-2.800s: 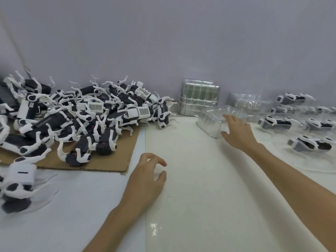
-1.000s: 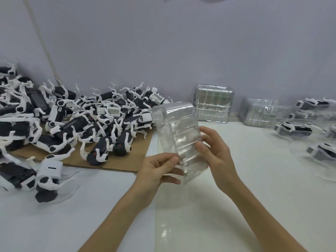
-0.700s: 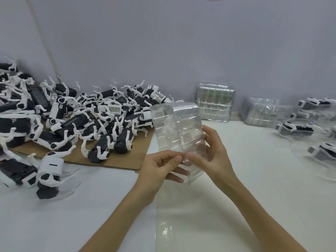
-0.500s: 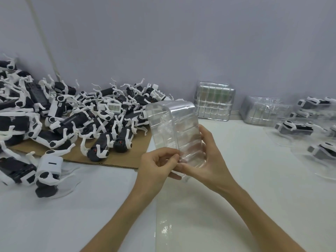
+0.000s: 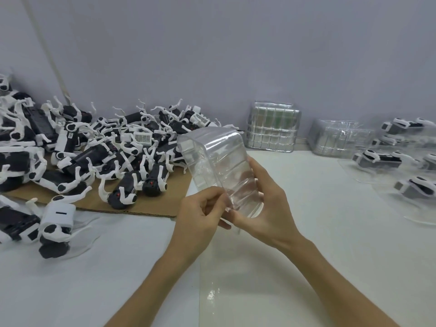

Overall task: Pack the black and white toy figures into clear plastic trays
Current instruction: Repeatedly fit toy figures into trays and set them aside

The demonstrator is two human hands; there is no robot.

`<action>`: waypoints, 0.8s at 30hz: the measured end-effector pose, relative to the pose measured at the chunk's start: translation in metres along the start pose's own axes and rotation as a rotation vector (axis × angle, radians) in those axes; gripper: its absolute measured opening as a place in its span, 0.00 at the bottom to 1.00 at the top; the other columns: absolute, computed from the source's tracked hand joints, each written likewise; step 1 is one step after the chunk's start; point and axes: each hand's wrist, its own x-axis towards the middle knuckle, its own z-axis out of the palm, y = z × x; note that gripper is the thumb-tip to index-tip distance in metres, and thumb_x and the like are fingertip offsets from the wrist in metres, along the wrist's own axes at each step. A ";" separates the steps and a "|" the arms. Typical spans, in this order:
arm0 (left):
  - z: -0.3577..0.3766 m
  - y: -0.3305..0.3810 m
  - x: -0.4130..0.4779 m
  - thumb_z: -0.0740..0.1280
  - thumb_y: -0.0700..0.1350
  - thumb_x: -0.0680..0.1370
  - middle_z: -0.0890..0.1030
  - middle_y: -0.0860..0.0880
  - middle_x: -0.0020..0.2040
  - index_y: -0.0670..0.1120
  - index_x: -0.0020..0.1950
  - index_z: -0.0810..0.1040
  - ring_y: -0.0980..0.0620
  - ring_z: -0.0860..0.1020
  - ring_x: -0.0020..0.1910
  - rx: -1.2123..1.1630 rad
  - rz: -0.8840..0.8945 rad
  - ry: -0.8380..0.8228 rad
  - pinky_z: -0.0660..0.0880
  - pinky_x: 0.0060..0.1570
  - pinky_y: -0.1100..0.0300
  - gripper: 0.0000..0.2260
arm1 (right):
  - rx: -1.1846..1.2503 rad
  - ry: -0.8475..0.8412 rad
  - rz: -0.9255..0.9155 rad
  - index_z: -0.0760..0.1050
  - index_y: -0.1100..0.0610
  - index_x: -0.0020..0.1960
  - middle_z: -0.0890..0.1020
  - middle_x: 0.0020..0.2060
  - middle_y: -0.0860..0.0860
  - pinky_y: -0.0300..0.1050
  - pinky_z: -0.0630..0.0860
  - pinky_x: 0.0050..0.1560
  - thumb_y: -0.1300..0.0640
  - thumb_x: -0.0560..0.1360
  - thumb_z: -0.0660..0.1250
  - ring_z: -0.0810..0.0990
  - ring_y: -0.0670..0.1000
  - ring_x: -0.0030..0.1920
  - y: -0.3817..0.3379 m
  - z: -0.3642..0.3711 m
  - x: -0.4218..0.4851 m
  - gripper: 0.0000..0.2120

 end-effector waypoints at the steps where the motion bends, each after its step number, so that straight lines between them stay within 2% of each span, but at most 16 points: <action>1: 0.000 -0.002 0.001 0.64 0.39 0.79 0.84 0.42 0.39 0.42 0.47 0.82 0.43 0.85 0.38 0.002 0.002 -0.012 0.82 0.35 0.52 0.07 | -0.034 0.030 -0.022 0.63 0.56 0.76 0.79 0.55 0.49 0.36 0.79 0.43 0.55 0.65 0.82 0.83 0.46 0.46 0.001 0.000 0.000 0.45; 3: 0.003 -0.004 0.001 0.62 0.32 0.80 0.85 0.44 0.39 0.44 0.47 0.82 0.44 0.85 0.39 -0.013 0.000 -0.032 0.82 0.37 0.54 0.11 | -0.141 0.089 -0.107 0.65 0.56 0.75 0.78 0.57 0.49 0.35 0.78 0.45 0.51 0.65 0.79 0.81 0.44 0.45 0.001 -0.002 -0.001 0.43; 5: 0.004 -0.003 0.000 0.62 0.31 0.81 0.84 0.44 0.37 0.48 0.45 0.82 0.45 0.85 0.37 -0.040 -0.015 -0.037 0.82 0.38 0.57 0.15 | -0.242 0.152 -0.210 0.68 0.57 0.72 0.79 0.58 0.49 0.32 0.76 0.47 0.53 0.63 0.77 0.80 0.41 0.47 0.002 -0.006 0.000 0.41; 7: 0.006 -0.002 0.000 0.65 0.36 0.80 0.84 0.44 0.35 0.44 0.45 0.81 0.47 0.85 0.36 -0.082 -0.021 -0.044 0.81 0.38 0.60 0.08 | -0.314 0.205 -0.293 0.73 0.58 0.69 0.80 0.58 0.52 0.36 0.79 0.46 0.58 0.60 0.75 0.79 0.42 0.49 0.004 -0.009 0.001 0.37; 9: 0.006 -0.001 0.000 0.65 0.38 0.80 0.84 0.44 0.36 0.40 0.46 0.79 0.46 0.85 0.36 -0.110 -0.039 -0.055 0.81 0.38 0.60 0.05 | -0.370 0.243 -0.340 0.78 0.60 0.65 0.82 0.56 0.54 0.41 0.81 0.45 0.58 0.61 0.73 0.82 0.47 0.50 0.005 -0.011 0.002 0.31; 12: 0.007 -0.002 0.001 0.62 0.34 0.81 0.85 0.42 0.39 0.35 0.47 0.77 0.44 0.85 0.37 -0.101 -0.060 -0.067 0.81 0.36 0.58 0.06 | -0.414 0.276 -0.358 0.80 0.61 0.61 0.83 0.55 0.56 0.42 0.82 0.46 0.57 0.62 0.73 0.84 0.50 0.50 0.006 -0.016 0.004 0.27; 14: 0.009 -0.001 0.001 0.61 0.33 0.81 0.85 0.41 0.40 0.35 0.47 0.76 0.44 0.85 0.36 -0.100 -0.064 -0.068 0.82 0.36 0.57 0.06 | -0.417 0.276 -0.353 0.80 0.61 0.61 0.83 0.55 0.55 0.39 0.81 0.48 0.58 0.60 0.74 0.83 0.47 0.50 0.007 -0.019 0.005 0.28; 20: 0.013 0.001 0.004 0.61 0.32 0.82 0.83 0.39 0.37 0.42 0.44 0.76 0.43 0.85 0.35 -0.123 -0.053 -0.065 0.82 0.36 0.55 0.10 | -0.389 0.259 -0.295 0.80 0.63 0.61 0.83 0.53 0.54 0.28 0.75 0.47 0.58 0.61 0.76 0.77 0.40 0.45 0.006 -0.025 0.009 0.28; 24: 0.014 0.001 0.004 0.61 0.33 0.82 0.84 0.44 0.35 0.42 0.44 0.76 0.43 0.85 0.35 -0.127 -0.053 -0.072 0.82 0.36 0.57 0.09 | -0.396 0.266 -0.267 0.80 0.61 0.61 0.83 0.51 0.53 0.28 0.75 0.43 0.60 0.59 0.76 0.78 0.45 0.38 0.008 -0.028 0.011 0.30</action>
